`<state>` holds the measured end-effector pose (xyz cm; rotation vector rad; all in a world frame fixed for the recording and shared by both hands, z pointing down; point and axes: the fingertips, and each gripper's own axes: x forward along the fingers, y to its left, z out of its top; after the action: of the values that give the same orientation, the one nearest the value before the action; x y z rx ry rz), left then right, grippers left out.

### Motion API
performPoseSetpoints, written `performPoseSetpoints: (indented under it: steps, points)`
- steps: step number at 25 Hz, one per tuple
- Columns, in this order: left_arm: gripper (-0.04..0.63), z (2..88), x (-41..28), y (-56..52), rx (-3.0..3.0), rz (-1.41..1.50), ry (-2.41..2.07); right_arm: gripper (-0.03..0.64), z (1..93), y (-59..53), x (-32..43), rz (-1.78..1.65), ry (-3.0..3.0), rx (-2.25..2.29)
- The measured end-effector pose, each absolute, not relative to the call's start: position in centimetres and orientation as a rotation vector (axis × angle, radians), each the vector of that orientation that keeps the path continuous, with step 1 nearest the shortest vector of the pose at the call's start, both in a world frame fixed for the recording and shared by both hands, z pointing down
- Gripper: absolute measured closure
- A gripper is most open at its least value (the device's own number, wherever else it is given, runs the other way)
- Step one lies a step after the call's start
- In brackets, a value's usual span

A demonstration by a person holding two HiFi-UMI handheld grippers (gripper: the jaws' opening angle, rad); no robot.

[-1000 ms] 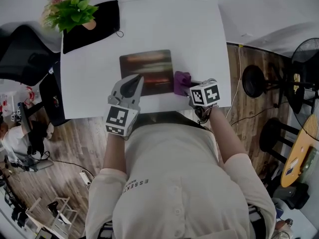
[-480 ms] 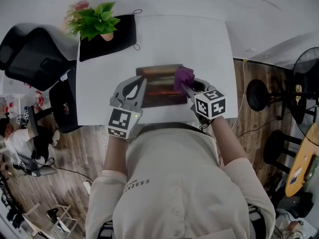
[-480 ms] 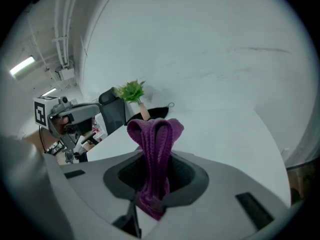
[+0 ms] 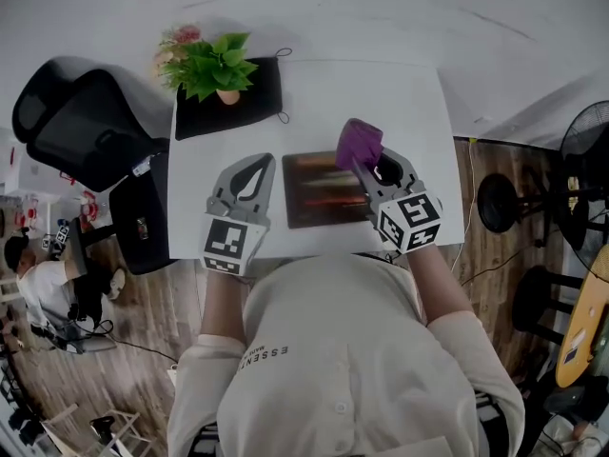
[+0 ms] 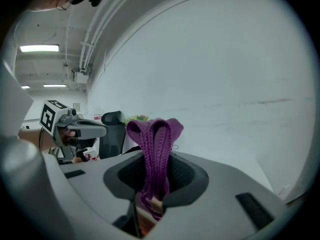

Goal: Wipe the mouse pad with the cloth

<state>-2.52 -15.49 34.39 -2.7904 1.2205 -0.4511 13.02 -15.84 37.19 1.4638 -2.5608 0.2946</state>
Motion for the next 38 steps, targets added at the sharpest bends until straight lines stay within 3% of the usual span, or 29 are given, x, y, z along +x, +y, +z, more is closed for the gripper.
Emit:
performPoseSetpoints:
  steps: [12,38]
  points:
    - [0.594,33.3,-5.4,-17.2,-2.792,-0.376,1.312,0.52,34.9,-17.0,14.1,0.035,-2.509,1.629]
    - [0.594,33.3,-4.5,-17.4,-2.834,-0.348,1.309,0.526,35.1,-16.9,14.0,0.138,-2.562,1.617]
